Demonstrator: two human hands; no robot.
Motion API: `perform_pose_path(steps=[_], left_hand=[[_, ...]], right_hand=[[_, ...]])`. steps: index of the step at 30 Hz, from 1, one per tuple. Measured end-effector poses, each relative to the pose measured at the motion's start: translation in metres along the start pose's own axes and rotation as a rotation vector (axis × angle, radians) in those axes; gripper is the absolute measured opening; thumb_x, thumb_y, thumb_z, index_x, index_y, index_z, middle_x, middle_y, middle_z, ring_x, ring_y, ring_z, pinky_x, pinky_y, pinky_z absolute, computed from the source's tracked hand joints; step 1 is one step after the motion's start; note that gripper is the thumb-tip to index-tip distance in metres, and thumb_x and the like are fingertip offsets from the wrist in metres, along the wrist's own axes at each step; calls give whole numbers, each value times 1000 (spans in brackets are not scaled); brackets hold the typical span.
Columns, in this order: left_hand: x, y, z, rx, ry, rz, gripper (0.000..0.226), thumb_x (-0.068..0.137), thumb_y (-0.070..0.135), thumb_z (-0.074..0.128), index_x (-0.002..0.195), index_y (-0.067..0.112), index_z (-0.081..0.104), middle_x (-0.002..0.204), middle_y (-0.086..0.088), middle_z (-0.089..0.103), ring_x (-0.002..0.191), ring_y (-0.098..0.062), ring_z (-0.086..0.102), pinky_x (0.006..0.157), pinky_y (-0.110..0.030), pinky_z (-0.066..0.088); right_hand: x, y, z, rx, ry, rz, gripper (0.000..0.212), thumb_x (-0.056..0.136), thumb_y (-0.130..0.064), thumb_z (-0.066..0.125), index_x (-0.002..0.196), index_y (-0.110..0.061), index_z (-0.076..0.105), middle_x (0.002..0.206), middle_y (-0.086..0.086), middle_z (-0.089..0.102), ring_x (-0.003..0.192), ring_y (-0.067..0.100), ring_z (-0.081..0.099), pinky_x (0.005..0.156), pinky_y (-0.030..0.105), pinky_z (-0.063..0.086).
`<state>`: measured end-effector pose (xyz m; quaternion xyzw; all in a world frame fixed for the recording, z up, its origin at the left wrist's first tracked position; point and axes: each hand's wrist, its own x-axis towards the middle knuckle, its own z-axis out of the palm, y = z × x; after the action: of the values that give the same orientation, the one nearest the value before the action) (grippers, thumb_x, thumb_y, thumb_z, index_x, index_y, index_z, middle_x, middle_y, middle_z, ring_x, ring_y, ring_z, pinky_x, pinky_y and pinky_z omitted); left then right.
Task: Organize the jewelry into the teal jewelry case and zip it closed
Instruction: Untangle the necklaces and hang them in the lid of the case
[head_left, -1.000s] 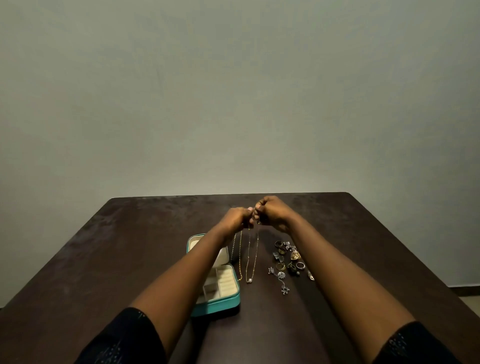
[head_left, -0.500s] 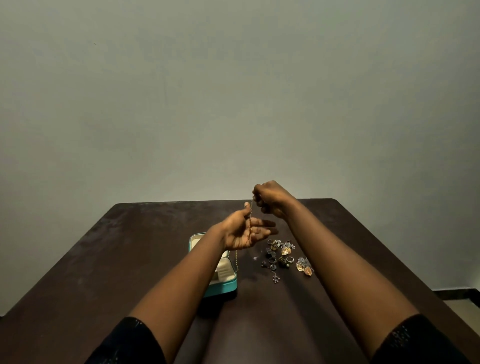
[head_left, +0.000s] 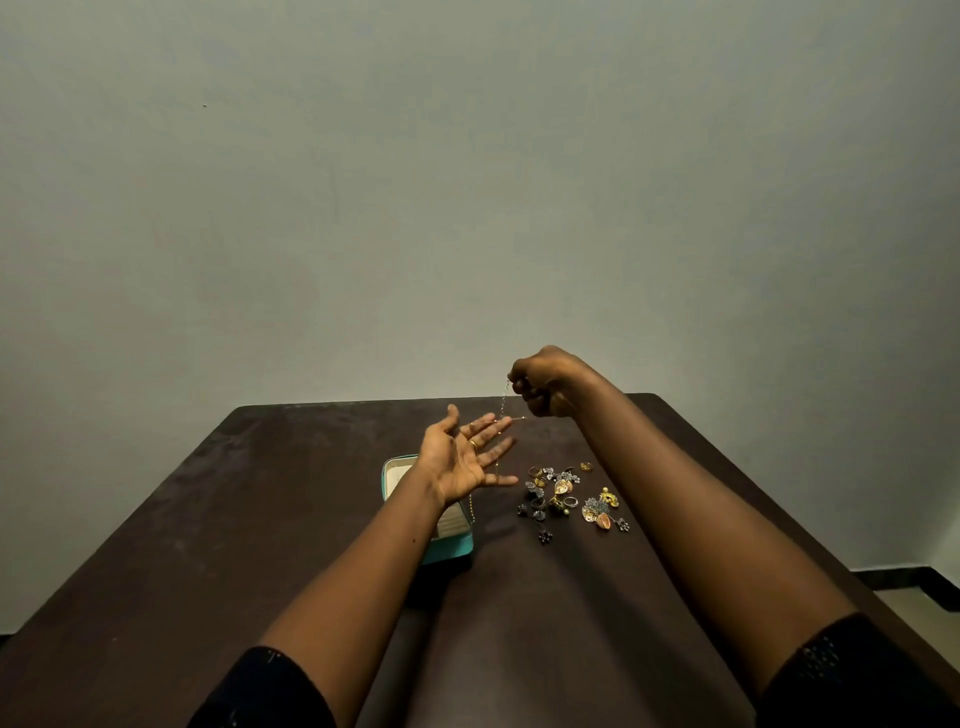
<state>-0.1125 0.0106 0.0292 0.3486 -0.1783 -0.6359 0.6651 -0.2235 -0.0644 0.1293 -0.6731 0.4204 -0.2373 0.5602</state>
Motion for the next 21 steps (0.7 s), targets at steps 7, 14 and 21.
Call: perform_pose_path(steps=[7, 14, 21], left_hand=[[-18, 0, 4, 182, -57, 58, 54, 96, 46, 30, 91, 17, 75, 88, 2, 74, 97, -14, 62, 89, -40, 36], [-29, 3, 12, 267, -74, 75, 38, 95, 36, 41, 83, 13, 69, 69, 2, 60, 85, -17, 60, 80, -29, 41], [-29, 3, 25, 222, -115, 167, 31, 98, 27, 37, 95, 9, 63, 65, 0, 65, 83, -15, 62, 80, -25, 42]], right_hand=[[-12, 11, -15, -88, -120, -27, 21, 97, -8, 45, 76, -12, 48, 63, 4, 41, 48, 10, 27, 31, 13, 23], [-7, 38, -21, -24, -103, 14, 16, 96, -13, 50, 79, -15, 50, 66, 1, 41, 50, 9, 31, 32, 10, 24], [-9, 66, -10, 245, -128, 117, 23, 97, -4, 41, 78, -12, 50, 64, 2, 40, 51, 8, 31, 34, 13, 28]])
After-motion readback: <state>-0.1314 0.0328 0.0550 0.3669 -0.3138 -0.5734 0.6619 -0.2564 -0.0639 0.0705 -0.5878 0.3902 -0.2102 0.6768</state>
